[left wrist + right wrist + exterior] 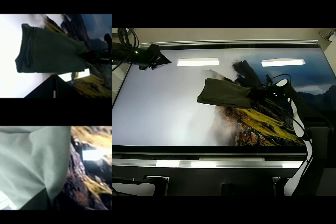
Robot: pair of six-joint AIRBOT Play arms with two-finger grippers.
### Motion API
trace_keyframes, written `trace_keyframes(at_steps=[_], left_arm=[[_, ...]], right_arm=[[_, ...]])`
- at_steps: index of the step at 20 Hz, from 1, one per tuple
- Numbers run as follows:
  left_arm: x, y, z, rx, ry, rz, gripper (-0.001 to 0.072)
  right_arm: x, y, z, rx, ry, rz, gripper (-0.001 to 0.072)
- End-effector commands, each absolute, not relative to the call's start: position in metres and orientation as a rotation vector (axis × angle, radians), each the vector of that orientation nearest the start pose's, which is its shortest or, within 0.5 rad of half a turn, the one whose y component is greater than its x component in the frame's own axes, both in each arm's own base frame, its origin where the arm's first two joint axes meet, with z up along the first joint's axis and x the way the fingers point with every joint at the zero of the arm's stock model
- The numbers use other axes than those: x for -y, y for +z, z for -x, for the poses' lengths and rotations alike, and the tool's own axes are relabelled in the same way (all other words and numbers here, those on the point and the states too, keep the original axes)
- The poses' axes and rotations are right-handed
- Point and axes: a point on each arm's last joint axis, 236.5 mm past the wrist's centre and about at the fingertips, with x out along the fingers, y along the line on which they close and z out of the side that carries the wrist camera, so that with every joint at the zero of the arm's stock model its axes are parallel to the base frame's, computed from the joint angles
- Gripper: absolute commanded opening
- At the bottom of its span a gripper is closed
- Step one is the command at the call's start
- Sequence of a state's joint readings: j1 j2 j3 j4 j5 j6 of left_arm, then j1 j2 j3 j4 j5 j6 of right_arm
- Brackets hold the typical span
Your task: Fold the clothes and pants, and hang the long-sleeved shirts on hangers.
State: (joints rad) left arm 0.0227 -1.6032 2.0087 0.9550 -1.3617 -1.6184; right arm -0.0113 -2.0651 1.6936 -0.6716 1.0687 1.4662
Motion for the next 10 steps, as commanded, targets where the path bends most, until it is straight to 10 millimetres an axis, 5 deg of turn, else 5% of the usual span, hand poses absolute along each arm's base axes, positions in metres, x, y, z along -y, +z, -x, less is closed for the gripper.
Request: trace_keyframes(at_steps=[1, 6, 8, 10], left_arm=[[0.122, 0.207, -0.499, -0.931, -0.452, 0.459, 0.0016], [0.122, 0.207, -0.499, -0.932, -0.452, 0.459, 0.0016], [0.122, 0.207, -0.499, -0.932, -0.451, 0.459, 0.0016], [0.121, 0.207, -0.499, -0.931, -0.451, 0.460, 0.0016]], right_arm=[[-0.162, -0.084, -0.554, -1.235, 0.391, -0.874, 0.0033], [-0.146, -0.060, -0.588, -1.091, 0.332, -0.908, 0.0031], [-0.119, -0.044, -0.605, -1.030, 0.288, -0.912, 0.0030], [-0.069, -0.022, -0.629, -0.934, 0.198, -0.949, 0.0030]])
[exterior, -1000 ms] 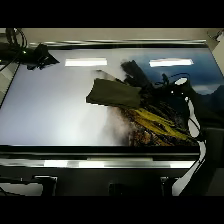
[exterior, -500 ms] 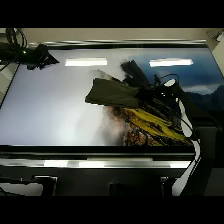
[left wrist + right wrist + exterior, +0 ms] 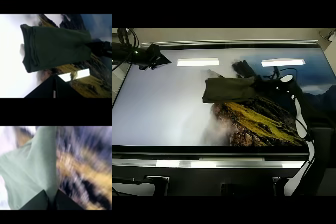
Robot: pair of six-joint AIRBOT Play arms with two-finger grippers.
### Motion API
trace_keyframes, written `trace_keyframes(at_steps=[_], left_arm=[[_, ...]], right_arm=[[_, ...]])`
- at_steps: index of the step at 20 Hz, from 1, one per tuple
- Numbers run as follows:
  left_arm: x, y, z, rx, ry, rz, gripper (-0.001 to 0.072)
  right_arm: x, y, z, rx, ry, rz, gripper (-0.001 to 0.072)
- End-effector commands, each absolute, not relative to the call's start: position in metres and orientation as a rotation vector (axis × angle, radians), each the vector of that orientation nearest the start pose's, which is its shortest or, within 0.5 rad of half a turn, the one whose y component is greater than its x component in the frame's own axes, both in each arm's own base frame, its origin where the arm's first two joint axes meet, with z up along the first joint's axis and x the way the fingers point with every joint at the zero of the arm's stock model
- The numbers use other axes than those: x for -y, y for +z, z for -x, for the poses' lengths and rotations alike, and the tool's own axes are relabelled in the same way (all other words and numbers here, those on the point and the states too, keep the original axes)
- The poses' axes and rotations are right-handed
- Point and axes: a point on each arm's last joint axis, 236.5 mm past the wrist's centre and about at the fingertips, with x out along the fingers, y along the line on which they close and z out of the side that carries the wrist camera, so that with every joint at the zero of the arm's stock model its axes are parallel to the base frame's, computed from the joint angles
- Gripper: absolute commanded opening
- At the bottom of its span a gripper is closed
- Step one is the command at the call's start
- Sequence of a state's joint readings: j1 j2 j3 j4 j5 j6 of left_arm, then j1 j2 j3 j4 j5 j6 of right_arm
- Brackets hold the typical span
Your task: Fold the clothes and pants, and hang the long-sleeved shirts on hangers.
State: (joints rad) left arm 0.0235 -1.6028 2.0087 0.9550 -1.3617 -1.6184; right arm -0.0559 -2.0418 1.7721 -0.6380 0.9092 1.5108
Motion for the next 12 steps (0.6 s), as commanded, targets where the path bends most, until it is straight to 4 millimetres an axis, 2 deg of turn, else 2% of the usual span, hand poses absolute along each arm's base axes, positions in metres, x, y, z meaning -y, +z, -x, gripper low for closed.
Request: trace_keyframes(at_steps=[1, 3, 6, 7, 10, 12], left_arm=[[0.121, 0.207, -0.499, -0.932, -0.451, 0.460, 0.0016], [0.122, 0.207, -0.499, -0.932, -0.451, 0.460, 0.0015], [0.122, 0.207, -0.499, -0.932, -0.452, 0.460, 0.0016], [0.122, 0.207, -0.499, -0.932, -0.452, 0.460, 0.0016], [0.122, 0.207, -0.499, -0.932, -0.452, 0.460, 0.0016], [0.122, 0.207, -0.499, -0.932, -0.453, 0.460, 0.0016]], right_arm=[[-0.038, -0.008, -0.642, -0.868, 0.150, -0.982, 0.0030], [0.028, 0.019, -0.656, -0.748, 0.064, -1.015, 0.0030], [0.122, 0.046, -0.654, -0.630, -0.056, -1.058, 0.0029], [0.153, 0.054, -0.650, -0.591, -0.094, -1.079, 0.0029], [0.229, 0.072, -0.628, -0.503, -0.187, -1.121, 0.0029], [0.265, 0.085, -0.611, -0.460, -0.232, -1.133, 0.0029]])
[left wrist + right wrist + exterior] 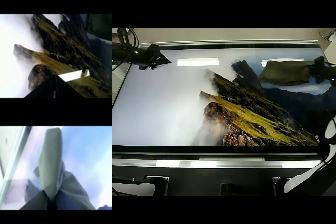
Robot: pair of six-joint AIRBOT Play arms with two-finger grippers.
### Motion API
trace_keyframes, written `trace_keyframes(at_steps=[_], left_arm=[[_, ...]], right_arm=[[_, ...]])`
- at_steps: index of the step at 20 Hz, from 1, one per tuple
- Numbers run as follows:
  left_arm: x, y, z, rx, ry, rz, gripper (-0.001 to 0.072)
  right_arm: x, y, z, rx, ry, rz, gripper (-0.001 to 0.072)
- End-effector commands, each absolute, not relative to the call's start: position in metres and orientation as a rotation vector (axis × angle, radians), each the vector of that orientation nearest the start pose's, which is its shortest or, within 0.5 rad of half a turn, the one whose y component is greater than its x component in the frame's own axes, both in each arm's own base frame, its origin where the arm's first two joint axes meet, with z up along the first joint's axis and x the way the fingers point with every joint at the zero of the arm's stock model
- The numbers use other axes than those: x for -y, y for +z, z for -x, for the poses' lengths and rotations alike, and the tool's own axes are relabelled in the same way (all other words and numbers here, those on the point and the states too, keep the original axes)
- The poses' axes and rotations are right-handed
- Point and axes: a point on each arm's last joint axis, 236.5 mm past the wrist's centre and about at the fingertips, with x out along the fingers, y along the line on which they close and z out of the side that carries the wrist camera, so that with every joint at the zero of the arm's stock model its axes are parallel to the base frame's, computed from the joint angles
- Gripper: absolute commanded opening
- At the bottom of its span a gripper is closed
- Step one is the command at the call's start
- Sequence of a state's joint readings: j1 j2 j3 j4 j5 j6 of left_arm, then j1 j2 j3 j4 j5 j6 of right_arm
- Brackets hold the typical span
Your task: Fold the clothes and pants, and hang the long-sleeved shirts on hangers.
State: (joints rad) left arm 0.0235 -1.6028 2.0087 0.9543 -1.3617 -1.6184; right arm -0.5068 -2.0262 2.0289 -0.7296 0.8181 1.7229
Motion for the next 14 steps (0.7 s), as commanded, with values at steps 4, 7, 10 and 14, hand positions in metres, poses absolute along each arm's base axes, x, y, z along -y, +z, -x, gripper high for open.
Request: trace_keyframes(at_steps=[4, 7, 10, 14], left_arm=[[0.123, 0.207, -0.499, -0.933, -0.451, 0.464, 0.0016], [0.126, 0.207, -0.498, -0.934, -0.456, 0.462, 0.0016], [0.131, 0.207, -0.497, -0.939, -0.464, 0.463, 0.0016], [0.140, 0.207, -0.495, -0.944, -0.479, 0.456, 0.0016]], right_arm=[[0.304, 0.112, -0.569, -0.450, -0.276, -1.123, 0.0029], [0.316, 0.125, -0.539, -0.490, -0.325, -1.139, 0.0029], [0.319, 0.143, -0.510, -0.524, -0.364, -1.141, 0.0029], [0.318, 0.162, -0.474, -0.579, -0.444, -1.101, 0.0029]])
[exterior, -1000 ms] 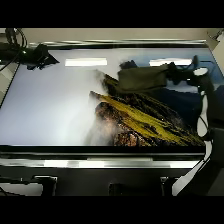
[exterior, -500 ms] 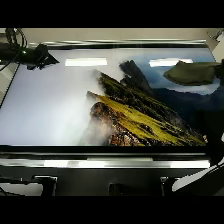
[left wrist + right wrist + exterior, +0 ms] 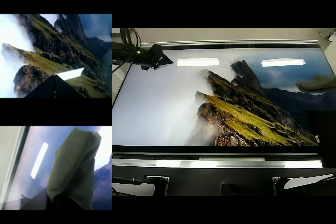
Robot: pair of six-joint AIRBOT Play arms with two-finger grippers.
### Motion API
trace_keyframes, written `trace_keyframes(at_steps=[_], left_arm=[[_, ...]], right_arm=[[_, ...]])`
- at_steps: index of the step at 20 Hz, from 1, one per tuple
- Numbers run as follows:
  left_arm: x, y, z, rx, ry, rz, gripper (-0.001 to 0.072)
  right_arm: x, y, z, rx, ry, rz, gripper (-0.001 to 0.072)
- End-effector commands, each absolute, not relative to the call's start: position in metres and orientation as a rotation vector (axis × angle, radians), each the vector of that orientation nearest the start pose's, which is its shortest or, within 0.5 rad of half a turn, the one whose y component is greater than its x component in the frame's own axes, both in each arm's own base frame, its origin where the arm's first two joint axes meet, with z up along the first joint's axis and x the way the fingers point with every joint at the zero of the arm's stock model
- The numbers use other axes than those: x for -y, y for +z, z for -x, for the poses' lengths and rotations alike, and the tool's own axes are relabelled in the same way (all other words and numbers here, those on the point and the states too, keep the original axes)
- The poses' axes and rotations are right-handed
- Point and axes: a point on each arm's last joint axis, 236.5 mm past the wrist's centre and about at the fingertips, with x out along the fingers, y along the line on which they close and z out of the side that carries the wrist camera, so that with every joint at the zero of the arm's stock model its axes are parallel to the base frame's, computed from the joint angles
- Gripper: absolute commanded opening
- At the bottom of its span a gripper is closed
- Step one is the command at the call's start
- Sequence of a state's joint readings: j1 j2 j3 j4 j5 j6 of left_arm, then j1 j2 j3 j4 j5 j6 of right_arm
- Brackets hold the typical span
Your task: Fold the clothes and pants, and hang the long-sleeved shirts on hangers.
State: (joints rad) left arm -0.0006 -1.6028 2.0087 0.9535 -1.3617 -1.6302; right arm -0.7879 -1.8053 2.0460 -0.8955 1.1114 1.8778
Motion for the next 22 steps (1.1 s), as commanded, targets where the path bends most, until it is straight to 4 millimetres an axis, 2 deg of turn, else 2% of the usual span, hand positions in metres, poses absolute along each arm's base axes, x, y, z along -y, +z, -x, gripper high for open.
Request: trace_keyframes(at_steps=[1, 3, 7, 12, 17, 19, 22], left_arm=[[0.141, 0.207, -0.494, -0.945, -0.482, 0.455, 0.0016], [0.147, 0.208, -0.493, -0.948, -0.492, 0.457, 0.0016], [0.156, 0.213, -0.489, -0.951, -0.520, 0.493, 0.0016], [0.158, 0.215, -0.489, -0.951, -0.531, 0.502, 0.0016], [0.158, 0.215, -0.489, -0.950, -0.532, 0.502, 0.0016], [0.160, 0.215, -0.488, -0.951, -0.535, 0.500, 0.0016], [0.166, 0.214, -0.486, -0.955, -0.546, 0.493, 0.0016]], right_arm=[[0.317, 0.167, -0.466, -0.590, -0.454, -1.093, 0.0029], [0.313, 0.173, -0.450, -0.626, -0.483, -1.059, 0.0029], [0.319, 0.177, -0.411, -0.700, -0.615, -0.967, 0.0029], [0.321, 0.178, -0.364, -0.800, -0.764, -0.902, 0.0029], [0.313, 0.168, -0.315, -0.963, -0.888, -0.872, 0.0029], [0.305, 0.166, -0.304, -1.015, -0.898, -0.880, 0.0029], [0.306, 0.161, -0.284, -1.086, -0.950, -0.846, 0.0029]])
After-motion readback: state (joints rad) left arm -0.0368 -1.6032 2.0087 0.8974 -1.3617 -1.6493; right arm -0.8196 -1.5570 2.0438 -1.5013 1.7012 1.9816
